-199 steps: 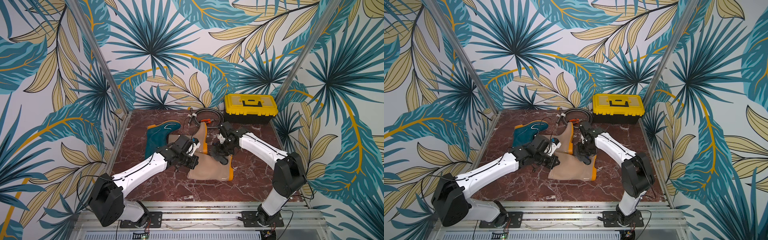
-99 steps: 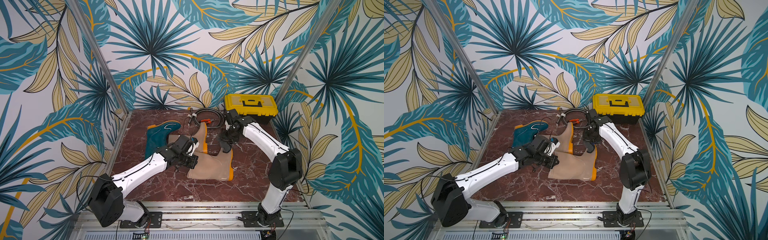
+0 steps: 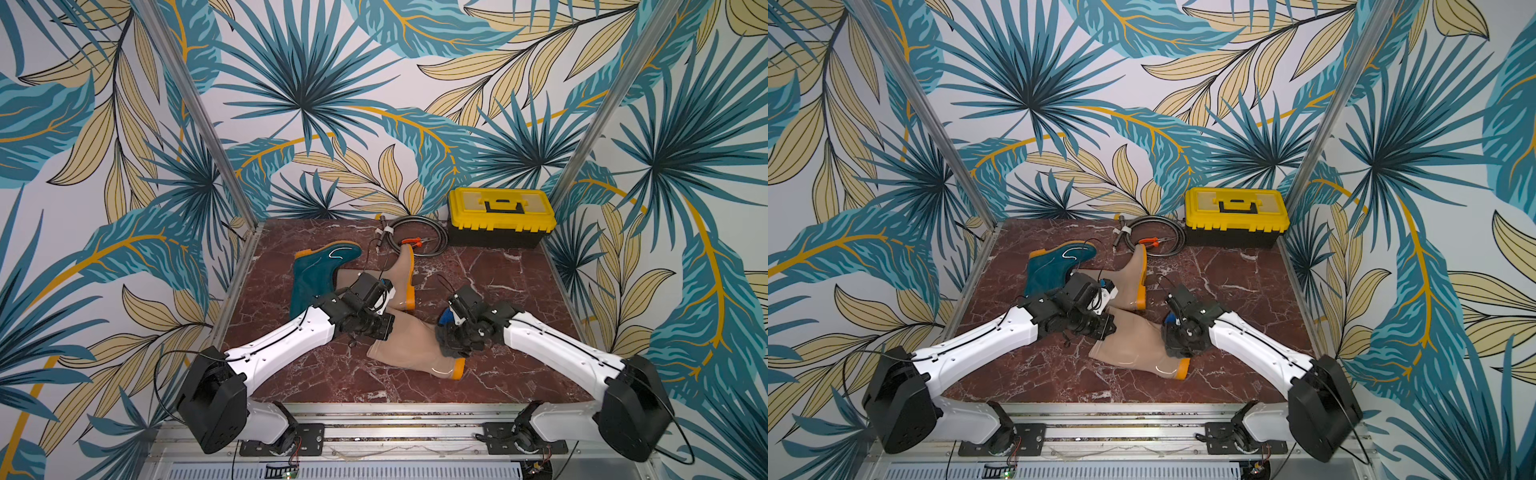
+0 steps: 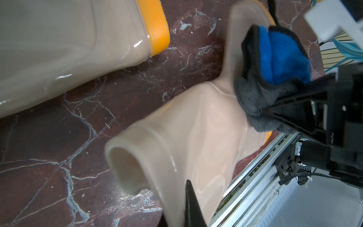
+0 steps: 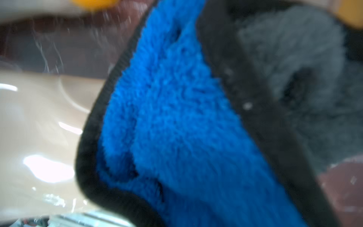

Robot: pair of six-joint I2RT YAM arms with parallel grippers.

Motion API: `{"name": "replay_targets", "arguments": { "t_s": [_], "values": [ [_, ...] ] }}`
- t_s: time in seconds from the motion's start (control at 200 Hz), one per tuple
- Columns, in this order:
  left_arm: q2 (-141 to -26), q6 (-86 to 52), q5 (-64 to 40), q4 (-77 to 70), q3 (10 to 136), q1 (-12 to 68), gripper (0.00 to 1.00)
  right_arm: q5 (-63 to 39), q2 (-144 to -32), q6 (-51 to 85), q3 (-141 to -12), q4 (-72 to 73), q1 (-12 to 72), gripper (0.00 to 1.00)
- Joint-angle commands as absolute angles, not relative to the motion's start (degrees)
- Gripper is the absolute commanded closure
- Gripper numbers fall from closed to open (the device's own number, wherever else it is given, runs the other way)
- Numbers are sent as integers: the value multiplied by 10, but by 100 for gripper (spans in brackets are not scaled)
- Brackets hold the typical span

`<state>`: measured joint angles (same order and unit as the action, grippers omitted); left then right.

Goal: Wipe the rubber boots with a cloth
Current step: Wipe the dirt off the rubber boot.

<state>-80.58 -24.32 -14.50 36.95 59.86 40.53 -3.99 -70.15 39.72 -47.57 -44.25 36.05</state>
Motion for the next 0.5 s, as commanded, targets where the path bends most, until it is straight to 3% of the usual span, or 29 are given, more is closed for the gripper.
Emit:
{"name": "replay_targets", "arguments": {
  "t_s": [0.0,0.115,0.31,0.496],
  "values": [
    [-808,-246,-133,339,615,398,100,-70,-640,481,-417,-531,373,100],
    [-817,-245,-136,338,624,398,100,-19,-633,444,-459,-529,370,100],
    [-807,-260,-134,339,618,393,100,-14,-774,352,-622,-590,357,100],
    [-795,-282,-144,339,584,344,100,-53,-717,399,-542,-525,406,100]
  ]
}}
